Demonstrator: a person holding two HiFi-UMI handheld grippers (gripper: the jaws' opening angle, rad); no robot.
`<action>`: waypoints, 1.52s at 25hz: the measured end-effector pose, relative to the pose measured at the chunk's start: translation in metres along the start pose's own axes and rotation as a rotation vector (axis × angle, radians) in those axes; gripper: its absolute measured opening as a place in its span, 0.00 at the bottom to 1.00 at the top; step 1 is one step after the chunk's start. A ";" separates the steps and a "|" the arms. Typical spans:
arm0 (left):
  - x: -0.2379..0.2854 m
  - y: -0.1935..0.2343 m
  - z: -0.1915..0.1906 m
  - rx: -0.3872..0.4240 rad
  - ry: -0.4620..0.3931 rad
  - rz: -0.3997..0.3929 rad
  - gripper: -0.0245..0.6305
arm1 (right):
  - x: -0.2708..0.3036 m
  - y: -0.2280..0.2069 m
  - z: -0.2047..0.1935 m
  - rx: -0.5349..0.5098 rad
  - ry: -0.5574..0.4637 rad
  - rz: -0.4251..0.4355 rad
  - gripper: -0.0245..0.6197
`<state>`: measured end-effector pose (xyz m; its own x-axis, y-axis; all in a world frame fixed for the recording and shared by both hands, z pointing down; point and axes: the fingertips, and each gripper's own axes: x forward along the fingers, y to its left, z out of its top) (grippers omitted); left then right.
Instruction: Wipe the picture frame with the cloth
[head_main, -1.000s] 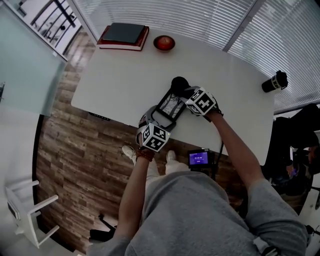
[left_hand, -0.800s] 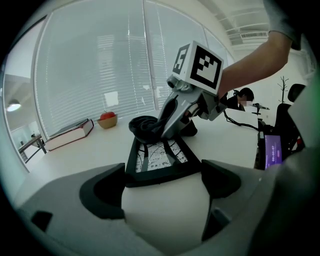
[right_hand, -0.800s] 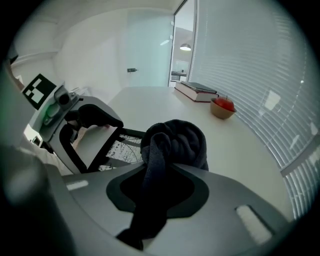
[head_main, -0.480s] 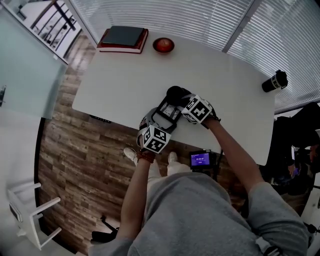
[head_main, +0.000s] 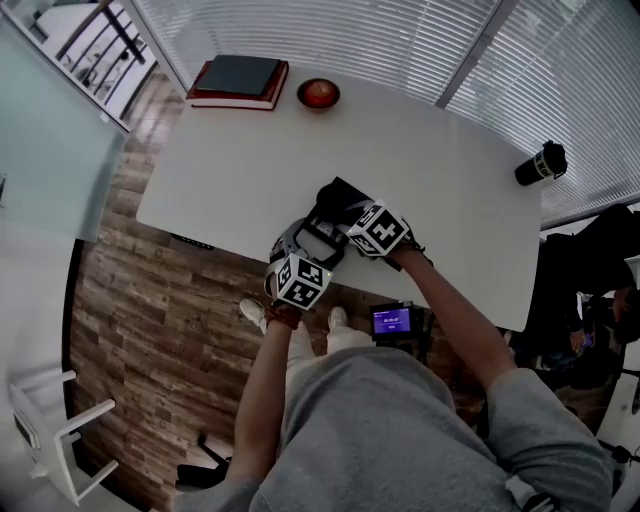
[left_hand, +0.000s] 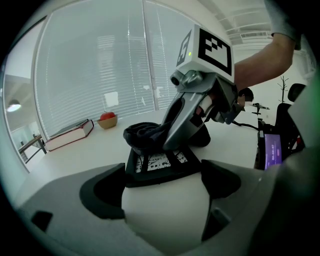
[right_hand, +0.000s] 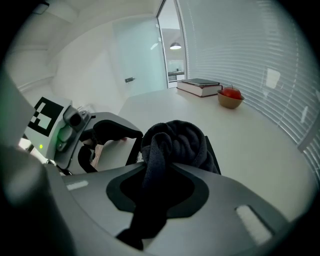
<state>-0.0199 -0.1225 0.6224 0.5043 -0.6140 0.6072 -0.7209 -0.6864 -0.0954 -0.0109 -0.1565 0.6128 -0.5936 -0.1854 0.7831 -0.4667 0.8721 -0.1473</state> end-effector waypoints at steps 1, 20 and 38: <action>0.000 0.000 0.000 0.000 0.001 0.001 0.78 | 0.001 0.001 0.000 0.002 0.001 0.003 0.18; 0.003 -0.002 0.001 0.002 -0.002 0.000 0.76 | 0.006 0.042 0.000 0.043 -0.010 0.152 0.18; 0.003 0.000 0.003 0.006 -0.008 0.003 0.76 | 0.004 0.072 0.007 0.020 -0.061 0.288 0.18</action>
<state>-0.0167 -0.1256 0.6221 0.5057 -0.6193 0.6006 -0.7196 -0.6868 -0.1023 -0.0515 -0.0975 0.6010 -0.7414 0.0406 0.6698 -0.2863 0.8836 -0.3705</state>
